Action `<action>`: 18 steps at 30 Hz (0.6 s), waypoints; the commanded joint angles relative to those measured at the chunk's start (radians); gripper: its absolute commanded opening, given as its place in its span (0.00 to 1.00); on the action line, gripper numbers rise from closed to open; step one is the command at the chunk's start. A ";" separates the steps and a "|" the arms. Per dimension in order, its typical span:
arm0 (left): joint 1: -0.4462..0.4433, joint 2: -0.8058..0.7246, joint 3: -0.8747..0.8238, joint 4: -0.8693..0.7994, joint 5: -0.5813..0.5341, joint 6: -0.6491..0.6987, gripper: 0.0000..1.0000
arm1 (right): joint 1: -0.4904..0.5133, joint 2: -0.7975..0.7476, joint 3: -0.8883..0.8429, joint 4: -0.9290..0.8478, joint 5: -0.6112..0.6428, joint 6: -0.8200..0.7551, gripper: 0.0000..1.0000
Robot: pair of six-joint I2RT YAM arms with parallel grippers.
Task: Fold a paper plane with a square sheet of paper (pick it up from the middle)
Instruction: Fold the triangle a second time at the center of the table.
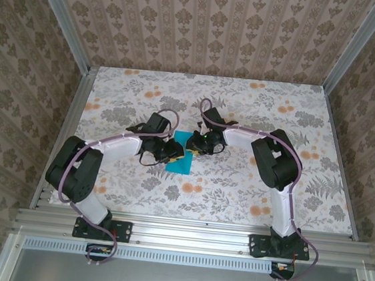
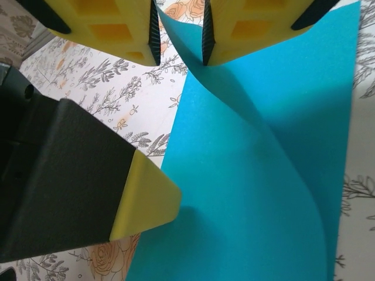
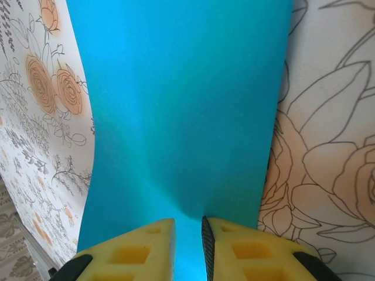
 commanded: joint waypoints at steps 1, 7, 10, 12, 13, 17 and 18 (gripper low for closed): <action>-0.005 0.024 0.035 0.026 0.018 -0.005 0.31 | -0.003 0.035 0.002 -0.065 -0.002 -0.008 0.24; -0.004 0.061 0.039 0.064 0.017 -0.013 0.33 | -0.009 0.031 0.002 -0.058 -0.018 -0.004 0.25; -0.003 0.073 0.039 0.085 0.023 -0.014 0.36 | -0.013 0.028 -0.001 -0.053 -0.029 -0.001 0.26; -0.003 0.077 0.035 0.099 0.025 -0.016 0.40 | -0.016 0.028 -0.004 -0.049 -0.036 0.003 0.27; -0.002 0.077 0.035 0.102 0.025 -0.016 0.41 | -0.018 0.028 -0.005 -0.049 -0.037 0.004 0.28; -0.001 0.078 0.031 0.109 0.022 -0.008 0.44 | -0.024 0.028 -0.014 -0.040 -0.047 0.015 0.29; 0.000 0.080 0.027 0.113 0.022 -0.007 0.44 | -0.027 0.028 -0.017 -0.031 -0.053 0.020 0.30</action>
